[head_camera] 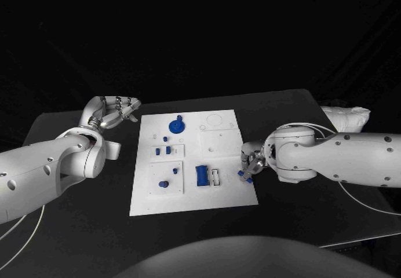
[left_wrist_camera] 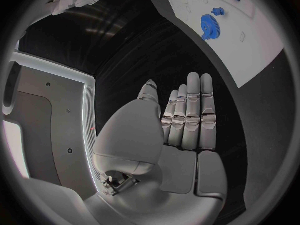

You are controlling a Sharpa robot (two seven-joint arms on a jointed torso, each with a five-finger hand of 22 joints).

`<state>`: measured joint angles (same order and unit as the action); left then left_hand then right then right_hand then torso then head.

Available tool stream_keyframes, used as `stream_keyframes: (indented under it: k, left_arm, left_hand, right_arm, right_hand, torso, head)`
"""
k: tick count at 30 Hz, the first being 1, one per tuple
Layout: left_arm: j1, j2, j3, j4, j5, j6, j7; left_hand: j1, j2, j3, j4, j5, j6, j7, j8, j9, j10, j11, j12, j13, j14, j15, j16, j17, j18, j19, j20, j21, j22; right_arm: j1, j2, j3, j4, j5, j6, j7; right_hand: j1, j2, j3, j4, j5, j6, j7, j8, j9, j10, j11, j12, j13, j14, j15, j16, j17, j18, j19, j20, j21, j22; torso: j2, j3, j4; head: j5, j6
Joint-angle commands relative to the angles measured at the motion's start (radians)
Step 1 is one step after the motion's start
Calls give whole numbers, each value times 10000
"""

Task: Assemble the parts on the task board

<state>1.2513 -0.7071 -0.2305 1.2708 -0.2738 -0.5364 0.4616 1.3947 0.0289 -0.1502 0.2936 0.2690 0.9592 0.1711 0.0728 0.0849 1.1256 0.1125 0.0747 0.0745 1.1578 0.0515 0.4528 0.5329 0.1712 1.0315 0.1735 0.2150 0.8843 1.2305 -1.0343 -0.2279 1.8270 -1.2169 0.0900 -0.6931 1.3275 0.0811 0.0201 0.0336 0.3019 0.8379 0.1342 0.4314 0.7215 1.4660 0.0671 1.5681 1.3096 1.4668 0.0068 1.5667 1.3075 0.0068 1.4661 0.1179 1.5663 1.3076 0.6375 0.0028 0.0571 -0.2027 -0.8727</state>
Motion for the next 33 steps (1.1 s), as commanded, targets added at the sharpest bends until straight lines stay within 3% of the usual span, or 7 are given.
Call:
stream_keyframes:
  k: [1, 6, 9, 10, 14, 24, 33]
  left_arm:
    - [6, 18, 7, 9, -40, 138, 53]
    - [6, 20, 7, -3, -41, 142, 50]
    - [6, 22, 6, -6, -41, 144, 48]
    - [6, 24, 6, -7, -41, 146, 47]
    - [6, 33, 6, -13, -41, 149, 47]
    - [6, 20, 6, -12, -41, 146, 50]
    - [6, 16, 6, -22, -41, 155, 45]
  left_hand:
    - [1, 77, -63, -11, 29, -17, -21, 28, 9, -55, 28, 13, 13, 0, 64, -65, -15, 118, 79, -20, -35, -9]
    - [1, 77, -63, -11, 29, -17, -21, 28, 9, -55, 28, 13, 13, 0, 64, -65, -15, 118, 79, -20, -35, -9]
    - [1, 77, -63, -11, 29, -17, -21, 28, 9, -55, 28, 13, 13, 0, 64, -65, -15, 118, 79, -20, -35, -9]
    - [1, 77, -63, -11, 29, -17, -21, 28, 9, -55, 28, 13, 13, 0, 64, -65, -15, 118, 79, -20, -35, -9]
    - [1, 77, -63, -11, 29, -17, -21, 28, 9, -55, 28, 13, 13, 0, 64, -65, -15, 118, 79, -20, -35, -9]
    - [1, 77, -63, -11, 29, -17, -21, 28, 9, -55, 28, 13, 13, 0, 64, -65, -15, 118, 79, -20, -35, -9]
    - [1, 77, -63, -11, 29, -17, -21, 28, 9, -55, 28, 13, 13, 0, 64, -65, -15, 118, 79, -20, -35, -9]
  right_arm:
    - [-111, 34, -85, -7, -82, 265, -1228]
    - [-114, 40, -85, 1, -77, 137, -1172]
    - [-115, 27, -85, 10, -8, -23, -1092]
    - [-116, 21, -85, 12, 33, -92, -1058]
    - [-117, -9, -85, 39, 254, -454, -878]
    - [-118, -100, -85, 183, 592, -1501, -444]
    - [-91, -222, -84, 315, 1417, -2329, -22]
  right_hand:
    - [154, 37, 164, -98, 34, -198, -99, -158, -1425, 1048, -51, 27, 2612, 1040, -89, 41, 2633, -68, 1047, -84, 45, 2632]
    - [258, 73, 661, -363, 113, -176, -23, -505, -1725, 1048, 2, 27, 2612, 1040, -5, 41, 2633, -68, 1047, -54, 45, 2632]
    - [208, 44, 1193, -531, 200, -75, 74, -1222, -2378, 1048, 106, 27, 2612, 1040, 103, 41, 2633, -68, 1047, 32, 45, 2632]
    - [73, -131, 1499, -632, 187, 226, 108, -1656, -2837, 1048, 158, 27, 2612, 1040, 200, 41, 2633, -68, 1047, 73, 45, 2632]
    - [-63, -212, 2141, -797, 310, 577, 101, -2356, -3572, 1048, 113, 27, 2612, 1040, 160, 41, 2633, -68, 1047, 106, 45, 2632]
    - [-200, -412, 2765, -1060, 425, 1352, -53, -2825, -4269, 1048, -3, 27, 2612, 1040, 89, 41, 2633, -68, 1047, 62, 45, 2632]
    - [-220, -482, 2910, -1163, 431, 1627, -126, -2925, -4451, 1048, -55, 27, 2612, 1040, 41, 41, 2633, -68, 1047, 38, 45, 2632]
  torso:
    - [-5, 6, 10]
    - [6, 0, 1]
    - [11, -1, -1]
    - [13, -2, -1]
    - [8, 2, 2]
    - [11, 6, 6]
    - [6, -2, -2]
  head:
    - [13, 1]
    - [12, 1]
    - [22, 1]
    - [21, 1]
    - [27, 1]
    - [41, 1]
    - [64, 1]
